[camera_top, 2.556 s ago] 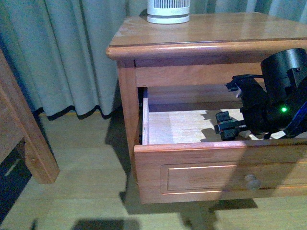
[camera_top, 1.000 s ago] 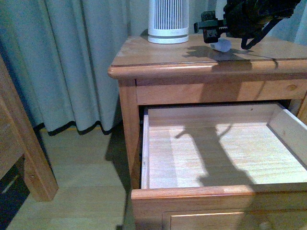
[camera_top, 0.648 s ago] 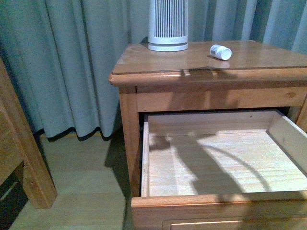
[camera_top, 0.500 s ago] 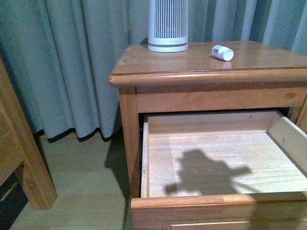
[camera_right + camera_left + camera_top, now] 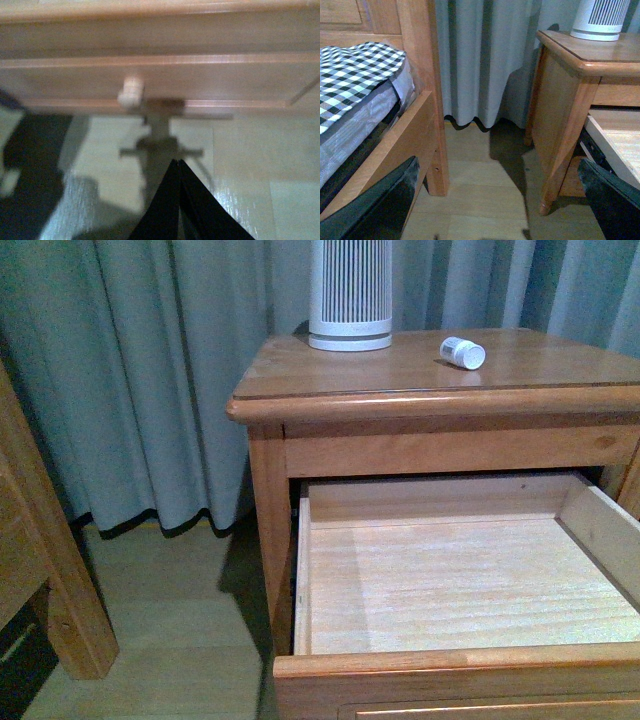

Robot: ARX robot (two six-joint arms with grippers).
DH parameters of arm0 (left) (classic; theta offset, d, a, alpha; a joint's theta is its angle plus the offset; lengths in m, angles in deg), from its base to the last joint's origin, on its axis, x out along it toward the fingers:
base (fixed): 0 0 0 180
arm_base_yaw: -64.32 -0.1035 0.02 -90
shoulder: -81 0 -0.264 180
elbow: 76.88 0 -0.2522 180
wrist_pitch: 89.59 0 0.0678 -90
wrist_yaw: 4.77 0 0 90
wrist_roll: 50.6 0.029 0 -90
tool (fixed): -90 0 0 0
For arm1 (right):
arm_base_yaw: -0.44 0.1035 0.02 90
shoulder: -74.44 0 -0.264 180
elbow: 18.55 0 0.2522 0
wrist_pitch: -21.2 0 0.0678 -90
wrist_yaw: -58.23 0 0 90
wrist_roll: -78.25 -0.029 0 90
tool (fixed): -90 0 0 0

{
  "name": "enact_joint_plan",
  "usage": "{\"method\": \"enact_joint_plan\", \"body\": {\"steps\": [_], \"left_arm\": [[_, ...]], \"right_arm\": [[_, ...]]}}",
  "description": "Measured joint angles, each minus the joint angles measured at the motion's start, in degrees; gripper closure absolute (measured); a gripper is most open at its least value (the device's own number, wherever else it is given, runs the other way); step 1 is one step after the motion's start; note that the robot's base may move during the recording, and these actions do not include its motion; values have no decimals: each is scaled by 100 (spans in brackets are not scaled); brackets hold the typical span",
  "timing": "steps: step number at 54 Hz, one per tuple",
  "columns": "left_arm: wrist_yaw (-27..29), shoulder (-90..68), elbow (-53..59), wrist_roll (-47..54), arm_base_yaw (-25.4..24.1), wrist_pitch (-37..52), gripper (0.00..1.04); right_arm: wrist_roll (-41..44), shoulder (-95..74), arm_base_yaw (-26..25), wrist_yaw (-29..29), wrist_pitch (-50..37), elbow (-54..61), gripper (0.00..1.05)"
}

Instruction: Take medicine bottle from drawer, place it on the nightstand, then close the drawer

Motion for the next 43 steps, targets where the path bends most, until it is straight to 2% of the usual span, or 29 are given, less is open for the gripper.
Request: {"method": "enact_joint_plan", "body": {"steps": [2,5,7,10,13,19,43], "left_arm": [[-9,0,0,0,0,2,7],[-2,0,0,2,0,2,7],[4,2,0,2,-2,2,7],[-9,2,0,2,-2,2,7],[-7,2,0,2,0,2,7],[-4,2,0,2,0,2,7],[-4,2,0,2,0,2,7]], "right_arm": [[42,-678,-111,-9,-824,-4,102],[238,-2583,-391,-13,-2929,-37,102],[297,-3543,-518,-50,-3803,-142,102],[444,-4662,-667,-50,-4758,-404,102],[544,-5401,-778,-52,-5171,-726,102],[710,-6076,-898,-92,-4994,-1276,102],[1495,-6376,-1099,-400,-3351,-4068,102]]}}
